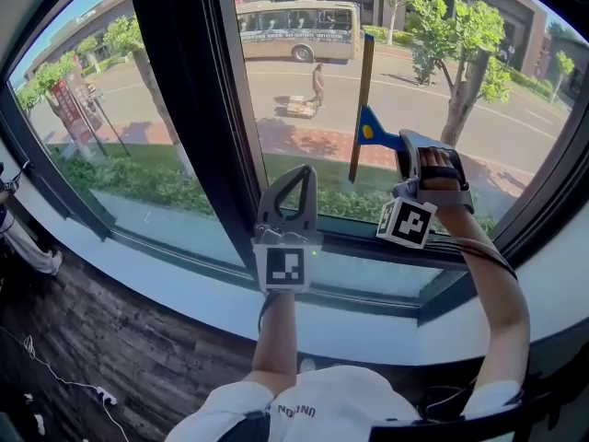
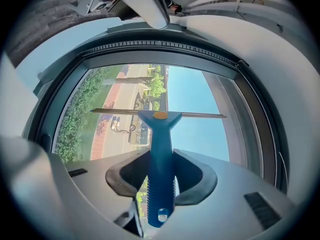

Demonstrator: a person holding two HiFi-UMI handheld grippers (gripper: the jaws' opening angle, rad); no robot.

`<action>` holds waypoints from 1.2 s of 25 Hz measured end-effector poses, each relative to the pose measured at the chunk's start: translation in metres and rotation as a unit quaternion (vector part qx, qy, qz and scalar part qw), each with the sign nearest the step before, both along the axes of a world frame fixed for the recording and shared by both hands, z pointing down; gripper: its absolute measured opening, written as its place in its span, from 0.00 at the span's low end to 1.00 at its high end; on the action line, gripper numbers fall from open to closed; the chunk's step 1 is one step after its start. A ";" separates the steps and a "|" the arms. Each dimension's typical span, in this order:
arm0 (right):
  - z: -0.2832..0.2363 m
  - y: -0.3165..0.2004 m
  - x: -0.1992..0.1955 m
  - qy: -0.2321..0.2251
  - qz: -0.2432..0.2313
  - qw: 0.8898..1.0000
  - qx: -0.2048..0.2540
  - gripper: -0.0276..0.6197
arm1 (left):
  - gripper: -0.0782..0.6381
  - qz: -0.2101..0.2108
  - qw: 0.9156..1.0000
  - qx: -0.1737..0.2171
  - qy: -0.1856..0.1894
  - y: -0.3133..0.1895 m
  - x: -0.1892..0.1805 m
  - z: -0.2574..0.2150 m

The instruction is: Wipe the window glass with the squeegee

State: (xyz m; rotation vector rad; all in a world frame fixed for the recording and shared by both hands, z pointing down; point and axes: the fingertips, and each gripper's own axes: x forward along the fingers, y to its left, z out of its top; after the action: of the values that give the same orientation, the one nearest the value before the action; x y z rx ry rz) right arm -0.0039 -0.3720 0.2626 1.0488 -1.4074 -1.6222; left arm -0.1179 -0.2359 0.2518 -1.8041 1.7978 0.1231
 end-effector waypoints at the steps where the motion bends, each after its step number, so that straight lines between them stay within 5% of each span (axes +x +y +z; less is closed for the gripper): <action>1: 0.000 0.000 0.005 0.000 0.003 1.000 0.001 0.27 | 0.11 0.001 1.000 -0.001 -0.003 0.000 0.000 0.000; 30: 0.002 -0.017 0.215 0.021 0.140 0.990 -0.010 0.27 | 0.11 0.075 0.997 -0.002 -0.013 -0.031 0.066 0.009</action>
State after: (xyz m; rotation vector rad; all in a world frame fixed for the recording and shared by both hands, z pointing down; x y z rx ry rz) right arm 0.2112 -0.3895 0.2646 1.1382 -1.1862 -1.4151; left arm -0.0515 -0.2670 0.2603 -1.9330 1.6448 0.1526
